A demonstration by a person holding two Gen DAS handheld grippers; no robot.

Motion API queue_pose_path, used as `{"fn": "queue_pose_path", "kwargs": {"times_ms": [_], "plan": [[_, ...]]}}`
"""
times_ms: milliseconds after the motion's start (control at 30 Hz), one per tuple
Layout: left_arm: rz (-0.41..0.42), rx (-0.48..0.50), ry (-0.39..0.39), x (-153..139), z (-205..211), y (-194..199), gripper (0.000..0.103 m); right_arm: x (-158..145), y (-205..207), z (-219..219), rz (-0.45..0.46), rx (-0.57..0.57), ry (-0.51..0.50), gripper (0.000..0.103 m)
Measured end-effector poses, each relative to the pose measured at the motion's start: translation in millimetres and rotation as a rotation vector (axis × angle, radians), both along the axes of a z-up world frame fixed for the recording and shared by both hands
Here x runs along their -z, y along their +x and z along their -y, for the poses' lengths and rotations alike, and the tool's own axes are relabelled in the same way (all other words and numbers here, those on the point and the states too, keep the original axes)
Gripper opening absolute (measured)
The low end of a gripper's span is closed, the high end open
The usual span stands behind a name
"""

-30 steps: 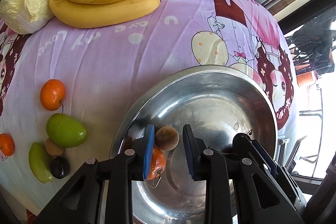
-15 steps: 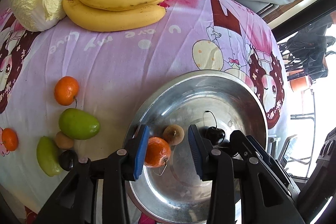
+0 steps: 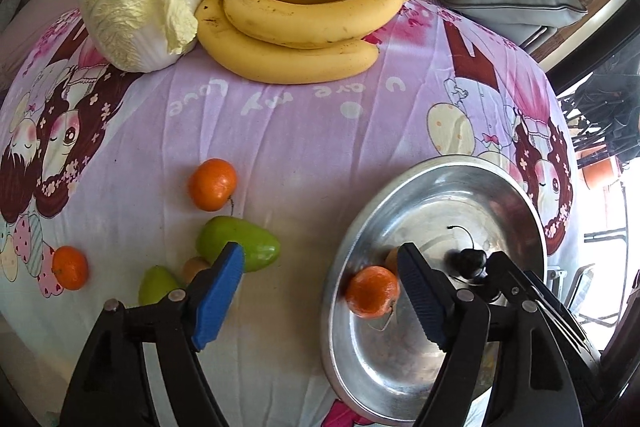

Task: Organize fruits
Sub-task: 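Open both tools to drop the kiwi and cherry into the bowl, then move both tools back toward the remaining fruit beside the bowl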

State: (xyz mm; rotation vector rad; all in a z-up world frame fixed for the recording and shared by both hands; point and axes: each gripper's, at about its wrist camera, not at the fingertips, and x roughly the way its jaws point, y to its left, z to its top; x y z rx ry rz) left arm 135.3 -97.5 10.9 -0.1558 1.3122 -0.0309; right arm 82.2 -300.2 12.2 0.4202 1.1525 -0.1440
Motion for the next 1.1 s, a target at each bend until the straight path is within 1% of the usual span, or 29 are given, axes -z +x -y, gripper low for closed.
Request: {"fn": "queue_pose_path", "kwargs": {"times_ms": [67, 133, 200, 433, 467, 567, 800, 1000, 1100], "plan": [[-0.004, -0.016, 0.008, 4.3, -4.6, 0.8, 0.086, 0.9, 0.4, -0.8, -0.005, -0.002, -0.005, 0.079], [-0.008, -0.027, 0.022, 7.6, -8.6, 1.1, 0.087, 1.6, 1.5, -2.1, -0.009, -0.007, -0.013, 0.082], [-0.012, -0.035, 0.033, 10.8, -10.9, 1.3, 0.089, 2.5, 2.2, -3.1, -0.013, -0.008, -0.02, 0.088], [-0.038, -0.056, 0.049, 17.7, -17.1, 1.0, 0.095, 6.2, 2.9, -4.7, -0.034, -0.009, -0.042, 0.098], [-0.042, -0.058, 0.05, 18.4, -17.8, 0.2, 0.096, 6.5, 2.8, -5.0, -0.034, -0.01, -0.045, 0.102], [-0.053, -0.068, 0.04, 20.1, -20.8, -0.6, 0.096, 5.5, 2.8, -5.1, -0.03, -0.011, -0.05, 0.102], [-0.075, -0.074, 0.045, 24.7, -20.6, -1.6, 0.096, 7.2, 4.1, -8.0, -0.039, -0.019, -0.057, 0.102], [-0.065, -0.067, 0.051, 20.9, -21.9, -5.0, 0.096, 10.8, 3.9, -8.4, -0.058, -0.014, -0.064, 0.103], [-0.063, -0.06, 0.056, 19.5, -24.3, -6.9, 0.096, 9.3, 2.9, -9.4, -0.049, -0.017, -0.061, 0.103]]}}
